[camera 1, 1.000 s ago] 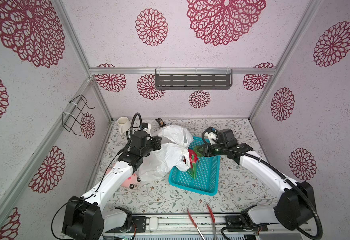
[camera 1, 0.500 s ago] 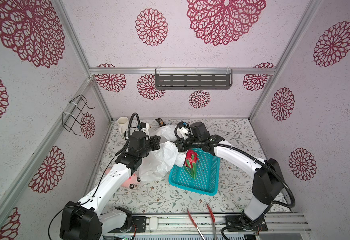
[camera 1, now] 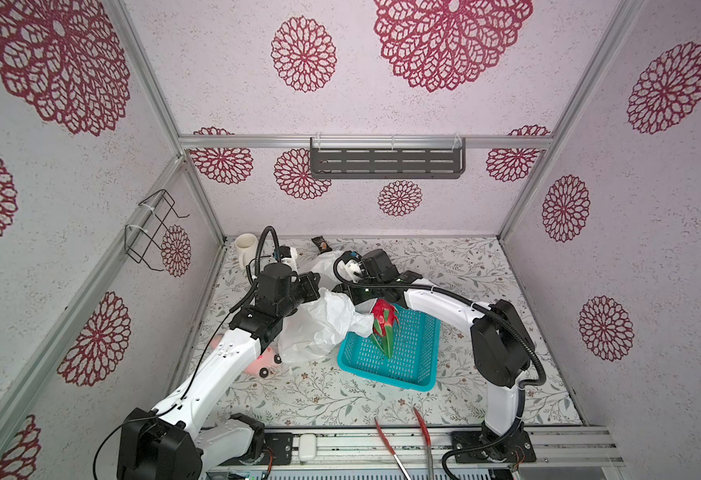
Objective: Place the fruits into the plastic bag
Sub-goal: 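Return the right gripper to the basket and grasp the red dragon fruit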
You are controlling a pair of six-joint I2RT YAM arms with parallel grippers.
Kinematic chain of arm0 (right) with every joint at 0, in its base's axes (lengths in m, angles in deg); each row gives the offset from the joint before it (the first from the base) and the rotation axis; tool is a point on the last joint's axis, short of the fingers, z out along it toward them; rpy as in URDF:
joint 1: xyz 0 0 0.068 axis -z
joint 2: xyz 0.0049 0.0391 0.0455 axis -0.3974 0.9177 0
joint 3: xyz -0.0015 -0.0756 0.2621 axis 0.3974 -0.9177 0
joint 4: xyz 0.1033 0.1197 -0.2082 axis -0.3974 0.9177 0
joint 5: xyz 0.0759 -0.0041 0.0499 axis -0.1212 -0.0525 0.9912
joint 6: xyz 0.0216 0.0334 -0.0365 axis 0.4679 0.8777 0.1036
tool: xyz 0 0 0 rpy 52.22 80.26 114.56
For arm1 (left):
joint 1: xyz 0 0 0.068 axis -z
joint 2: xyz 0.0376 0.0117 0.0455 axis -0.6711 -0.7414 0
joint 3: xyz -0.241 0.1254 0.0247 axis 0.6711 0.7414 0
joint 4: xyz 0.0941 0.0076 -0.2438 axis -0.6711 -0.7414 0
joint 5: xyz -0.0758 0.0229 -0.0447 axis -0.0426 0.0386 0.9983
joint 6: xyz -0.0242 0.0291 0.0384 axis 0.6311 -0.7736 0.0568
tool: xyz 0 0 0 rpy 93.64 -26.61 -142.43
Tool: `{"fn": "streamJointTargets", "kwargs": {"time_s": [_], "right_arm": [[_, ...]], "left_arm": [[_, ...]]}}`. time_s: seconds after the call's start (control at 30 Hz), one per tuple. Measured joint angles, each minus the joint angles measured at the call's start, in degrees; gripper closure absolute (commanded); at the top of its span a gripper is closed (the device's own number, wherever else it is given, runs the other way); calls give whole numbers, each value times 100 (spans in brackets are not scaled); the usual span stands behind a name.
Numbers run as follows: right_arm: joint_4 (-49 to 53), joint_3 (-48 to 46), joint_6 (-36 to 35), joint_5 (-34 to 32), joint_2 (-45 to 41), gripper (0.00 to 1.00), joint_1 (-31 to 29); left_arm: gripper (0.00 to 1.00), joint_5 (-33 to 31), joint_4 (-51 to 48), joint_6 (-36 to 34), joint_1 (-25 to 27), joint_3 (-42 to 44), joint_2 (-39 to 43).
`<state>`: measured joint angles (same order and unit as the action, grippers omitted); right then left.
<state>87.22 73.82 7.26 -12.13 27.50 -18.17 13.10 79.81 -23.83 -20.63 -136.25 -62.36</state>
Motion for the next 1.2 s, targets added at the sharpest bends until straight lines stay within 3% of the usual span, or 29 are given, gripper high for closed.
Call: {"fn": "streamJointTargets", "kwargs": {"time_s": [0.23,0.57,0.7,0.93,1.07,1.2], "right_arm": [[20,-188,-74,-308,-455,11,28],[317,-1073,-428,-479,-2114,10,153],[369,-1731,-404,-977,-2855,5,271],[109,-3058,-17,-2074,-4028,1,1154],[105,-3390,9,-2264,-4052,1,1189],[76,-3447,9,-1926,-3665,1,1178]], "left_arm": [[100,-181,-79,2,0,0,0],[100,-330,-87,-2,0,0,-39],[100,-363,-85,-2,0,-7,-92],[100,-367,-83,-2,0,-26,-238],[100,-361,-74,2,0,-33,-291],[100,-348,-70,7,0,-37,-323]]}}
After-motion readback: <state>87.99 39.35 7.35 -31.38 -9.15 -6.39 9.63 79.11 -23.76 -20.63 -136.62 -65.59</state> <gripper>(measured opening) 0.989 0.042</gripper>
